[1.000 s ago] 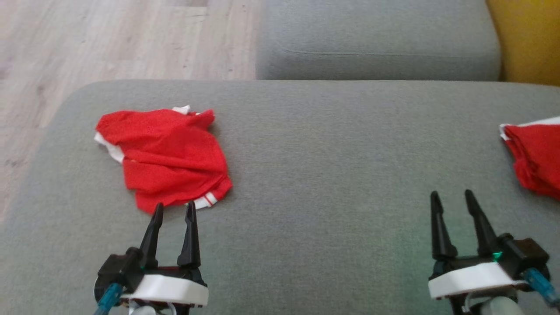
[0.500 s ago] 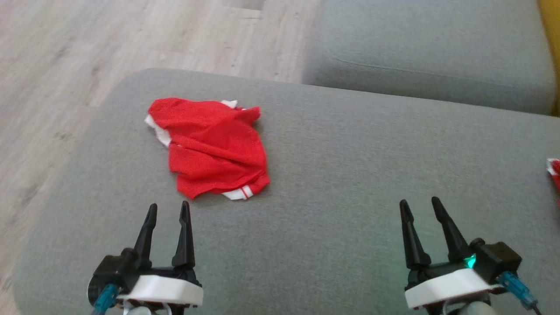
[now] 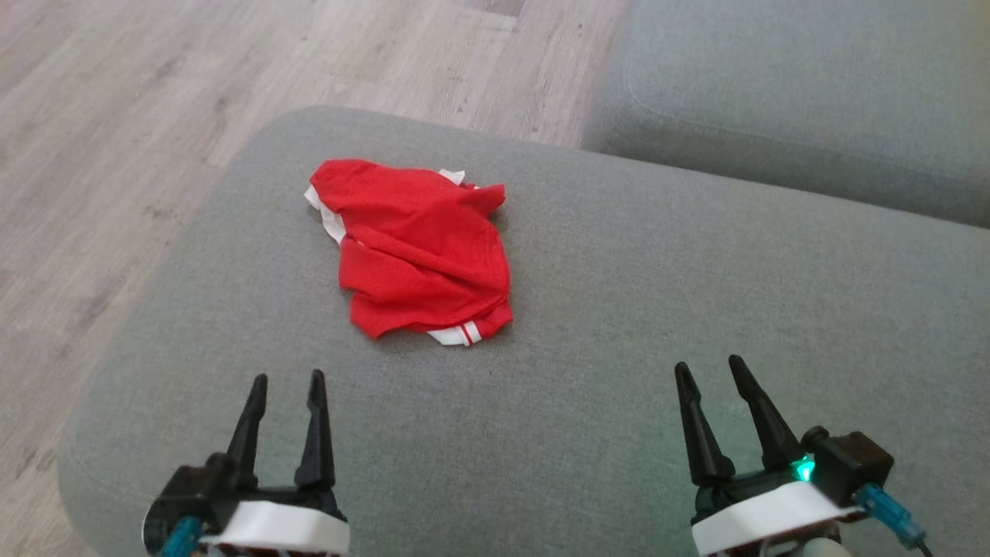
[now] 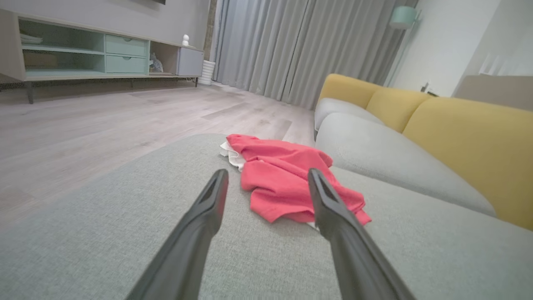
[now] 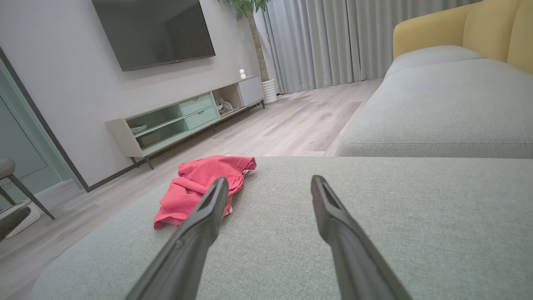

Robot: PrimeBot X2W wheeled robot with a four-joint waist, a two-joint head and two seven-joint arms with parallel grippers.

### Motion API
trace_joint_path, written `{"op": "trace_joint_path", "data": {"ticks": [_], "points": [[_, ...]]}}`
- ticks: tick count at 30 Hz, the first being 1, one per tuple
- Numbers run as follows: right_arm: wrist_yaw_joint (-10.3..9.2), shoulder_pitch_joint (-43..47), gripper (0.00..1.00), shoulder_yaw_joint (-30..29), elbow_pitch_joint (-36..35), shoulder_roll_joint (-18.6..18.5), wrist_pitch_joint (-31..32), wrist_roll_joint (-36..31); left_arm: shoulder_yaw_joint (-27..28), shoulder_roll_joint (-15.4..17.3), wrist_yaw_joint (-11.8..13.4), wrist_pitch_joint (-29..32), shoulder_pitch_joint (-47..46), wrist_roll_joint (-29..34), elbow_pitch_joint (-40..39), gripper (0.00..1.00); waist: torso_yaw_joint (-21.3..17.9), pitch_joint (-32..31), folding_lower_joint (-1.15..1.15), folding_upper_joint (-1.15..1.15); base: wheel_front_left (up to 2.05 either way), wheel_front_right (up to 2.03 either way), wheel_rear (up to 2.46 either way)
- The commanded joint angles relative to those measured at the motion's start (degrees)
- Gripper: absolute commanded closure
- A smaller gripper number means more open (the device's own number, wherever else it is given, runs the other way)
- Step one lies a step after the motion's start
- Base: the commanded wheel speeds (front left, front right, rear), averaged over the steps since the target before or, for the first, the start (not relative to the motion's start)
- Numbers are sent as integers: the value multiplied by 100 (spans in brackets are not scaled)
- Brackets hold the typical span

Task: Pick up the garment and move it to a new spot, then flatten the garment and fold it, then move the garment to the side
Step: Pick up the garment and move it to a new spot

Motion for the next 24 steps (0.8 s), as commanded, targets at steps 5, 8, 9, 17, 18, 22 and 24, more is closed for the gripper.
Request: {"op": "trace_joint_path", "data": {"ticks": [5,8,9,17,18,22,24], "points": [[-5,-446,0,108,-181,-29,-62,161,116,310,-95,15,-699,244,-144,0,-220,470,0,0,0,0,0],[-5,-631,0,115,-205,-29,-62,126,-50,625,-142,388,-1399,265,-62,0,-380,798,0,0,0,0,0],[-5,-694,0,116,-222,-29,-62,110,-137,740,-156,594,-1675,242,-12,0,-431,901,0,0,0,0,0],[-5,-1176,0,130,-456,-29,-62,-11,-1536,1819,-182,2835,-3859,-801,696,0,-899,1703,0,0,0,0,0],[-5,-1233,0,133,-484,-29,-62,-26,-1718,1946,-183,3062,-4078,-1001,785,0,-962,1786,0,0,0,0,0],[-5,-1412,0,91,-558,-29,-62,-97,-2222,2310,-183,3612,-4777,-1671,1132,0,-1193,2061,0,0,0,0,0],[-5,-1476,0,102,-595,-29,-62,-117,-2393,2419,-183,3742,-5031,-1894,1314,0,-1301,2177,0,0,0,0,0]]}}
